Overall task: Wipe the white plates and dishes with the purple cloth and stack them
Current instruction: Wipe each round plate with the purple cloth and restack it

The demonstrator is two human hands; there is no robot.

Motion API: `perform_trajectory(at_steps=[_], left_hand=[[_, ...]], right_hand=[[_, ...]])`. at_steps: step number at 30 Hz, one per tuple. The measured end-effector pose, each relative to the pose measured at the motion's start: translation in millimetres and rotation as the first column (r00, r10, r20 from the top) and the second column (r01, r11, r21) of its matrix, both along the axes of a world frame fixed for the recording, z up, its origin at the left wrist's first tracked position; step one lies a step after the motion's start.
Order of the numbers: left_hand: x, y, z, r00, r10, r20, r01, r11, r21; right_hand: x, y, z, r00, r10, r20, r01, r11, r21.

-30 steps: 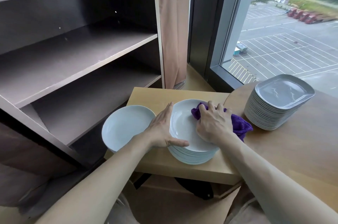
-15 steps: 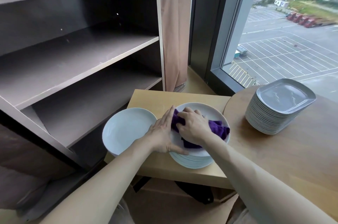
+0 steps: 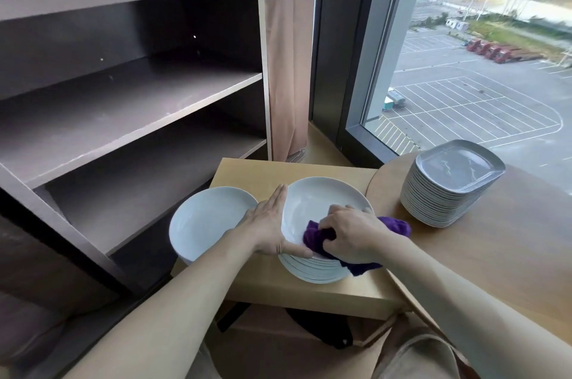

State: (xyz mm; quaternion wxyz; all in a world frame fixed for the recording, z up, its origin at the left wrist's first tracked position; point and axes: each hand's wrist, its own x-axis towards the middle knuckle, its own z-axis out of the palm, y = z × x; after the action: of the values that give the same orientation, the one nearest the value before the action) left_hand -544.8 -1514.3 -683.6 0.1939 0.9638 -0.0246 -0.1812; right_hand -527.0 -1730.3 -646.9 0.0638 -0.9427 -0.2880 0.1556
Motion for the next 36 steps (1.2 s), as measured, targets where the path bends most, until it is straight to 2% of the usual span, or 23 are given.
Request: perform_trajectory(at_steps=[7,11,16,21,25,33,36], left_hand=[[1.9,2.7,-7.2,1.0,-0.01,0.028,0.01,0.999,-0.032],[0.9,3.5,-16.9,0.997,0.035,0.076,-0.023,0.987,-0.159],[-0.2,2.5,-22.3,0.994,0.054,0.093,-0.032,0.974,-0.225],[-1.5,2.4,-20.9,0.994,0.033,0.107,-0.001,0.958,-0.286],[-3.1,2.3,-20.4,0.994,0.036,0.105,-0.001,0.95,-0.313],[-5.6,1.1,-18.0,0.992,0.085,0.092,-0.048,0.934,-0.354],[-5.2,0.7,-16.2,0.991,0.094,0.092,-0.058,0.938,-0.341]], right_hand=[[24.5,-15.4,-0.9,0.968,-0.074,0.239,0.118,0.977,-0.178],[46.5,-10.9,-16.2,0.919,-0.158,0.362,0.209,0.972,-0.105],[60.9,6.9,-45.3,0.889,-0.141,0.436,0.151,0.988,0.011],[66.4,26.6,-53.9,0.897,-0.186,0.401,0.151,0.981,0.118],[62.8,38.3,-50.5,0.94,-0.209,0.27,0.142,0.959,0.246],[31.5,46.3,-33.7,0.998,-0.055,-0.036,0.06,0.98,0.191],[17.6,33.4,-27.7,0.995,0.025,-0.093,-0.011,0.989,0.145]])
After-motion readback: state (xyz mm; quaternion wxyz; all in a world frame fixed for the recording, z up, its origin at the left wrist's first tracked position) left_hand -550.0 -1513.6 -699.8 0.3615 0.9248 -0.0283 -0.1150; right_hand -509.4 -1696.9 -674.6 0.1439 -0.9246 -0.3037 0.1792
